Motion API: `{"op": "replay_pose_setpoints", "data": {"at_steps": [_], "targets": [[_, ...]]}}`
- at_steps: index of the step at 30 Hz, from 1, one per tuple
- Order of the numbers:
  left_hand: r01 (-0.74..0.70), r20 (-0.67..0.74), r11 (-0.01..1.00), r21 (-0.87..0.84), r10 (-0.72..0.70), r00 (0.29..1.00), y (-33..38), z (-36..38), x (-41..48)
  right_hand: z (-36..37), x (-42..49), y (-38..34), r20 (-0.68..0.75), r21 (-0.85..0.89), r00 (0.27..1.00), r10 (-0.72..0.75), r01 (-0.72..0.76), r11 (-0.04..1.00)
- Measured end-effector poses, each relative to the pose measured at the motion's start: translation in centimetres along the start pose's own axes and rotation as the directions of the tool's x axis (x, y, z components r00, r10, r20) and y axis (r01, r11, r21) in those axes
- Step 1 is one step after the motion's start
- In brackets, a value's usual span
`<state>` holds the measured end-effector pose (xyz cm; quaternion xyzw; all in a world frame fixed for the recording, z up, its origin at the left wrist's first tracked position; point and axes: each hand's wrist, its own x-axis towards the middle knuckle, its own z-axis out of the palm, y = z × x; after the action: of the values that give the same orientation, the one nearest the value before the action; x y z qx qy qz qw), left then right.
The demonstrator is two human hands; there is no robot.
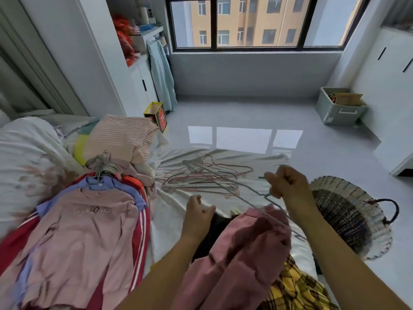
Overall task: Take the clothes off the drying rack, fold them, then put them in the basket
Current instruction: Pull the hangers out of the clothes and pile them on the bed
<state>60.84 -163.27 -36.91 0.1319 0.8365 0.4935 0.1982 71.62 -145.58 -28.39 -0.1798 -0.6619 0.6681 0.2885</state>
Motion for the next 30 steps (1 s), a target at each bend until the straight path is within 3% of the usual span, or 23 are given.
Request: {"op": "replay_pose_setpoints", "data": {"at_steps": [1,3,4,6,8,10,12,13,16,18,20,22,24,27,30], "targets": [[-0.166,-0.089,0.974,0.155,0.181,0.98,-1.1,-1.2,0.1,1.1,0.1,0.7,0.073,0.014,0.997,0.026,-0.027,1.0],[-0.392,-0.127,0.76,0.518,0.522,0.843,-3.4,-3.4,0.5,3.3,0.5,2.0,0.217,0.053,0.973,0.072,-0.085,0.995],[-0.424,-0.104,0.638,0.643,0.621,0.777,-4.3,-4.6,0.8,4.3,0.8,2.6,0.277,0.082,0.956,0.1,-0.127,0.988],[-0.43,0.002,0.491,0.757,0.657,0.754,-5.6,-6.6,1.7,5.8,1.4,3.6,0.373,0.149,0.915,0.156,-0.225,0.963],[-0.458,0.12,0.548,0.7,0.542,0.832,-6.6,-8.5,3.0,7.1,2.3,4.9,0.402,0.181,0.895,0.194,-0.285,0.941],[-0.445,0.207,0.713,0.541,0.4,0.893,-7.1,-10.1,4.4,8.1,3.3,6.1,0.339,0.177,0.912,0.232,-0.304,0.936],[-0.379,0.264,0.807,0.453,0.285,0.921,-8.2,-11.6,6.0,8.4,4.7,8.0,0.276,0.045,0.918,0.284,-0.307,0.951],[-0.373,0.263,0.826,0.423,0.282,0.923,-8.8,-12.5,7.0,8.0,5.3,9.2,0.271,-0.117,0.901,0.338,-0.318,0.941],[-0.276,0.245,0.906,0.321,0.202,0.948,-10.0,-15.4,10.5,5.5,5.6,12.1,0.298,-0.611,0.717,0.63,-0.364,0.703],[-0.24,0.23,0.895,0.375,0.16,0.96,-10.9,-16.5,13.4,3.5,5.4,14.2,0.218,-0.676,0.611,0.761,-0.468,0.57],[-0.206,0.248,0.881,0.426,0.105,0.963,-12.3,-16.5,16.2,2.8,5.1,15.2,0.192,-0.664,0.572,0.797,-0.522,0.535],[-0.166,0.241,0.889,0.428,0.065,0.968,-13.6,-15.9,19.0,2.4,5.5,16.3,0.177,-0.603,0.59,0.788,-0.568,0.56],[-0.11,0.203,0.913,0.392,0.031,0.979,-14.5,-15.1,21.5,2.4,5.7,16.9,0.108,-0.422,0.601,0.792,-0.694,0.584],[-0.104,0.16,0.945,0.311,0.056,0.985,-15.7,-13.7,24.4,3.2,6.8,18.1,-0.017,-0.131,0.68,0.733,-0.729,0.672],[-0.143,0.032,0.962,0.231,0.139,0.99,-17.9,-12.4,26.4,4.7,8.6,20.1,-0.171,-0.049,0.725,0.667,-0.682,0.729]]}}
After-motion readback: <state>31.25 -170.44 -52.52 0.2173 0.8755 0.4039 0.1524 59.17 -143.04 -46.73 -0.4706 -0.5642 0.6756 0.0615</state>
